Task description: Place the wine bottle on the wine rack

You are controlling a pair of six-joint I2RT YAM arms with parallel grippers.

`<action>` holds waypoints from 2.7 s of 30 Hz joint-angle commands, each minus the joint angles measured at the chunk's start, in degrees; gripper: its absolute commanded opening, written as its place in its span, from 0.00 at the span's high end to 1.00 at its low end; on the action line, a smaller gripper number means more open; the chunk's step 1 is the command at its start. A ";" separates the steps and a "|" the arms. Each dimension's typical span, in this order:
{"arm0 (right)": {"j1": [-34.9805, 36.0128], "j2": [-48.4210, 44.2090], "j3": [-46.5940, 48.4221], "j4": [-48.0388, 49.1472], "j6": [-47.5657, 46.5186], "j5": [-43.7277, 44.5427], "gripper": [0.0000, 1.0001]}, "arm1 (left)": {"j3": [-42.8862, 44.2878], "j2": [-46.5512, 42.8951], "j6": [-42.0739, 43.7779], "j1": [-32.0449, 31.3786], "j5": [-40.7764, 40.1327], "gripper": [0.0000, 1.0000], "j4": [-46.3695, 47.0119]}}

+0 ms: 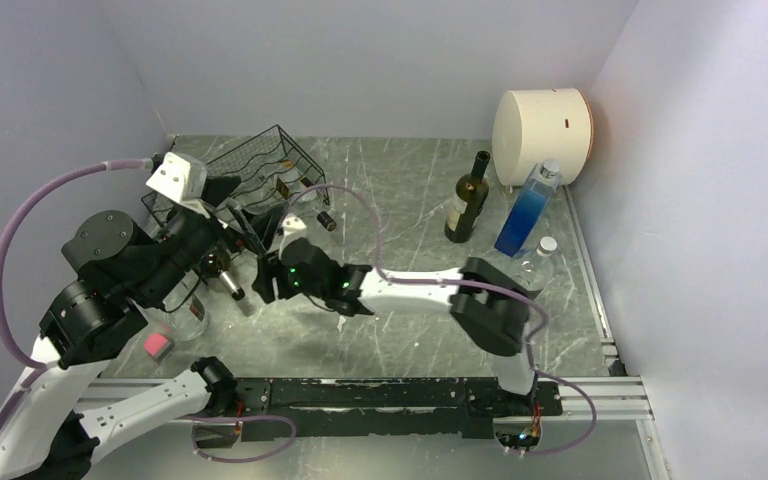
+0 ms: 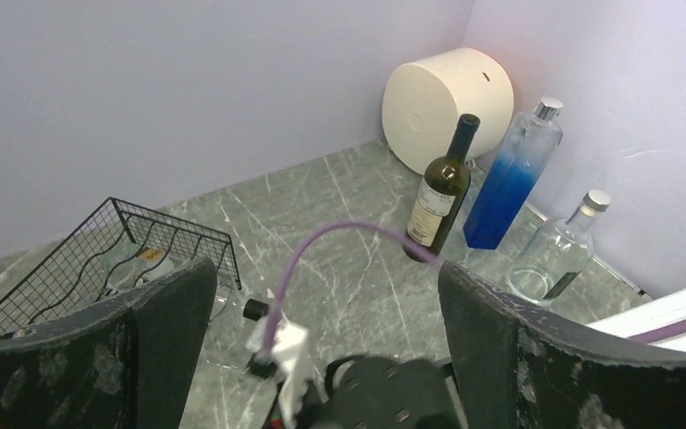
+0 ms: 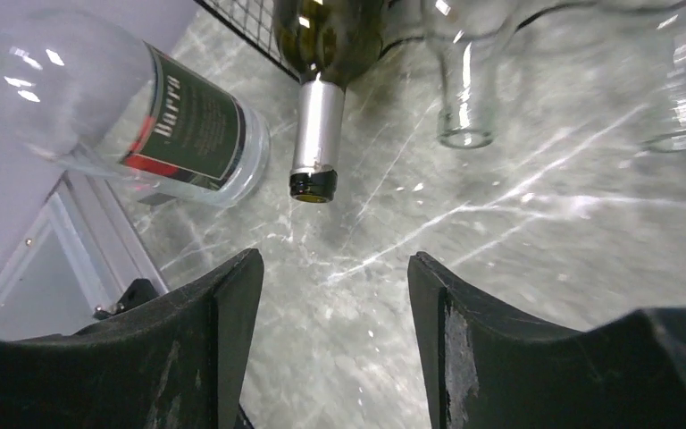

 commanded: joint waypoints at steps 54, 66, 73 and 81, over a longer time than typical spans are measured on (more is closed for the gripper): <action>-50.04 -31.13 -0.47 -30.96 -27.02 13.70 0.56 | -18.28 5.61 -7.22 0.21 1.27 0.02 18.93; -49.99 -37.28 -4.33 -28.28 -32.89 3.99 0.98 | -21.08 8.69 -6.42 0.20 2.72 0.02 23.68; -50.03 -42.92 -5.29 -30.90 -30.88 -7.69 1.00 | -30.34 9.41 -3.93 0.18 10.93 0.02 37.88; -49.95 -49.18 -7.92 -31.48 -26.77 -24.48 1.00 | -38.82 17.13 -3.42 0.14 20.35 0.02 52.54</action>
